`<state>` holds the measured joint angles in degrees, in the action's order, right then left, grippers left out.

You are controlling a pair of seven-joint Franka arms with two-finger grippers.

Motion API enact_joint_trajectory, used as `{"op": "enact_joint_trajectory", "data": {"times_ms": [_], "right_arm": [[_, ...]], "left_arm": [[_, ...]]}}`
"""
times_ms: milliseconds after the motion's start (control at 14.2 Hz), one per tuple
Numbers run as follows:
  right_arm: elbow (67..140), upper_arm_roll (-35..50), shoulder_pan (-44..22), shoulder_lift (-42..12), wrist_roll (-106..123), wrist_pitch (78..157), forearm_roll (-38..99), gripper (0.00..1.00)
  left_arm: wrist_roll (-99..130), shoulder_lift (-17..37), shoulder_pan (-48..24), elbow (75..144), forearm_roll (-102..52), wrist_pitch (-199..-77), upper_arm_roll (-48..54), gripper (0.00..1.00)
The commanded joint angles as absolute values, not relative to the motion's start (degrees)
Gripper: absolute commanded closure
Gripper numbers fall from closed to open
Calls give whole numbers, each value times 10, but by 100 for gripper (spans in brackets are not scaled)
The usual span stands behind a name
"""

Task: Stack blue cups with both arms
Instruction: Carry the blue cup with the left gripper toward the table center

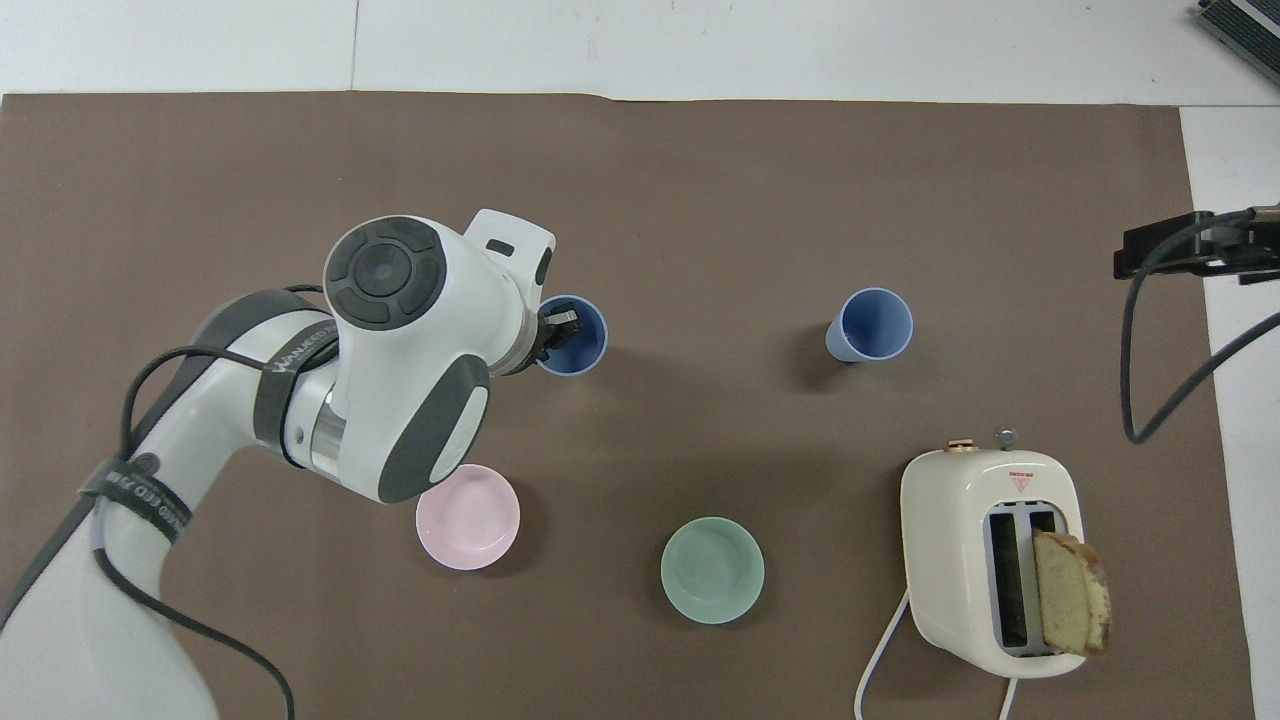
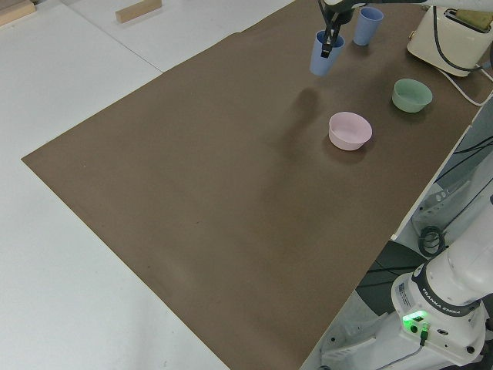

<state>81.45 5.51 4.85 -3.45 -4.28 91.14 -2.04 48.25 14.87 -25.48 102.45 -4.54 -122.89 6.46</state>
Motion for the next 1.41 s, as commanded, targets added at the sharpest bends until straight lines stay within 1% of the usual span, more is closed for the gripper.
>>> {"op": "enact_joint_trajectory", "data": {"times_ms": [0,211,423,564,705,775,846,916,987,1269,1339], "right_arm": [[833,57,56,-19,-32,918,-8,0],[833,57,56,-19,-32,918,-8,0],[833,57,56,-19,-32,918,-8,0],[833,57,56,-19,-33,918,-8,0],[833,57,56,-19,-32,918,-8,0],[833,57,56,-19,-32,918,-8,0],[833,57,56,-19,-32,918,-8,0],[833,57,56,-19,-33,918,-8,0],[833,57,56,-19,-32,918,-8,0],[834,61,55,-17,-31,911,-8,0],[846,59,50,-12,-35,917,-7,0]], "left_arm": [[498,168,-272,1025,-36,-1258,54,100],[497,172,-281,1029,-25,-1269,54,100],[498,171,-286,1051,-25,-1291,54,100],[500,184,-290,1053,-25,-1300,54,100],[500,186,-288,1051,-25,-1305,54,100],[499,186,-288,1051,-25,-1305,54,75],[499,186,-287,1049,-25,-1303,54,31],[499,186,-287,1047,-24,-1296,53,0],[497,183,-282,1046,-22,-1290,51,0],[481,135,-258,1036,8,-1242,47,0],[462,123,-247,1036,8,-1233,47,0]]}}
